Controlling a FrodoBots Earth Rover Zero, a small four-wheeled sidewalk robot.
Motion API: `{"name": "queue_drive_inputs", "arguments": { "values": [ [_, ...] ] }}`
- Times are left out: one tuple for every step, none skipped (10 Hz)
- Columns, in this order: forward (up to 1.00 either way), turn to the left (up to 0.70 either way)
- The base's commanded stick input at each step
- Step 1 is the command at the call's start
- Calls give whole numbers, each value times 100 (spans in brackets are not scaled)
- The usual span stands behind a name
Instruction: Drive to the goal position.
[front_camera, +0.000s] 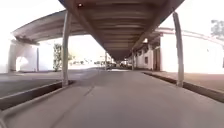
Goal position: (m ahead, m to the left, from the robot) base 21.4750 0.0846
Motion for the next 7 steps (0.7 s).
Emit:
{"name": "queue_drive_inputs", "arguments": {
  "values": [
    [50,0],
    [50,0],
    [50,0],
    [50,0],
    [50,0],
    [50,0],
    [50,0]
  ]
}}
